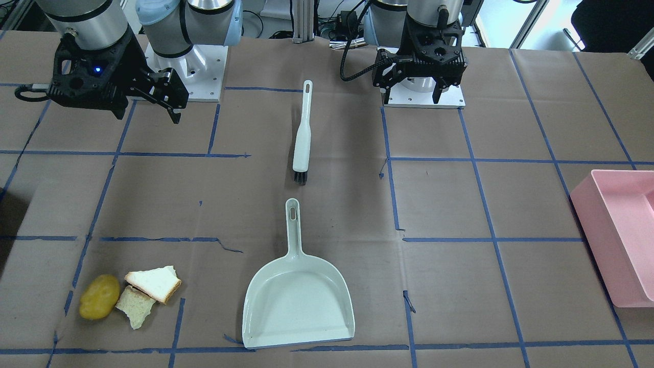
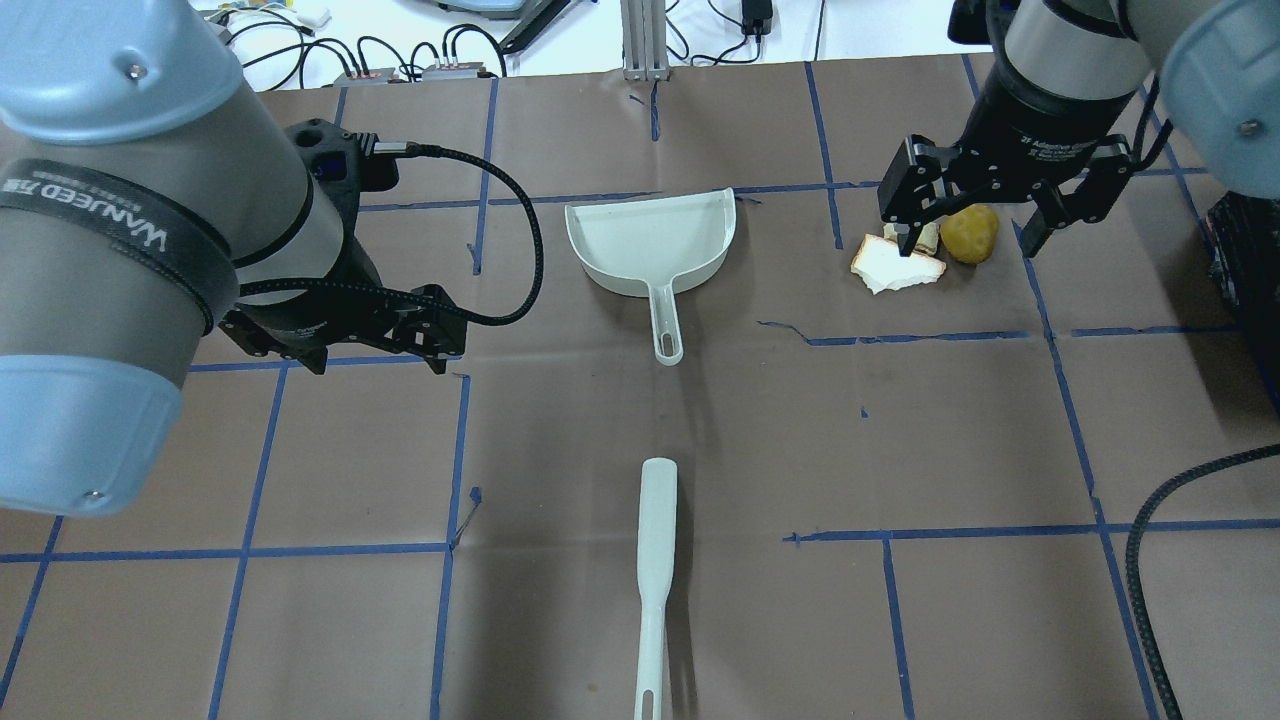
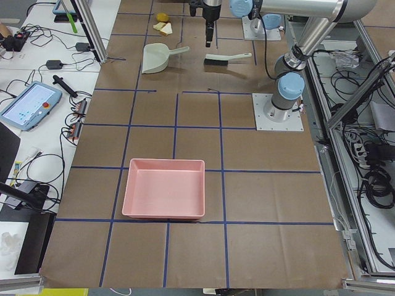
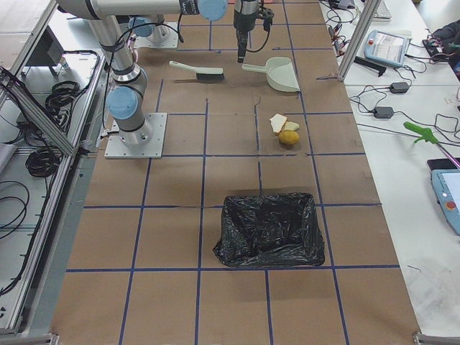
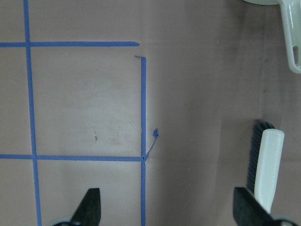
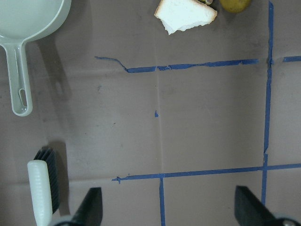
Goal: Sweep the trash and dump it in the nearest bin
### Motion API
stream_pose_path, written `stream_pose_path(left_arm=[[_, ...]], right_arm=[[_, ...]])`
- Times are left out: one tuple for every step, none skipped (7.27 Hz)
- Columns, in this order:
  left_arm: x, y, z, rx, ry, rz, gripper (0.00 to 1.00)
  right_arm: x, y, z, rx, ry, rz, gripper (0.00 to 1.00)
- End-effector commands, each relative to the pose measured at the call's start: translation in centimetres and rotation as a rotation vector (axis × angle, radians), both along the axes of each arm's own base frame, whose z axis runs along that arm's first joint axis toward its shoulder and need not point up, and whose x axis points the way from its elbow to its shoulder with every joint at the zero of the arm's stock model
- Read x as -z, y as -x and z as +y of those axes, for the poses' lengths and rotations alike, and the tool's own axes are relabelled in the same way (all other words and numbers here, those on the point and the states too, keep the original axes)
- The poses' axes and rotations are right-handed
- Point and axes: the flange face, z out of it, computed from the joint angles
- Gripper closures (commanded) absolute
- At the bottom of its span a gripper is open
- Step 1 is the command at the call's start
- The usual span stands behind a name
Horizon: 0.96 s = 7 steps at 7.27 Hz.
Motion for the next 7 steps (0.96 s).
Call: stream_pose_path(left_arm=[[0.12, -0.03, -0.06, 0.003, 0.001, -0.002, 0.0], [0.22, -0.03, -0.07, 0.003, 0.002, -0.002, 0.0], [0.29, -0.03, -0.07, 0.003, 0.002, -0.002, 0.0], [0.22, -0.03, -0.02, 0.001, 0.004, -0.002, 0.0], [0.22, -0.03, -0.02, -0.005, 0.004, -0.001, 0.0], [0.22, -0.03, -0.02, -0.003, 0.004, -0.001, 0.0], [0.25, -0.07, 0.05, -0.002, 0.003, -0.005, 0.0]], right_arm=[[-0.25, 0.2, -0.98, 0.002, 0.009, 0.005, 0.0], [-0.27, 0.16, -1.06, 0.002, 0.011, 0.001, 0.0], [-0.27, 0.17, -1.0, 0.002, 0.011, 0.002, 0.0], [-0.19, 0.16, -1.05, 0.002, 0.009, 0.001, 0.0], [0.03, 0.07, -0.99, 0.001, 0.005, -0.001, 0.0], [0.33, 0.14, -0.95, 0.004, -0.002, -0.001, 0.0], [0.39, 0.14, -0.95, 0.002, -0.002, -0.001, 0.0]])
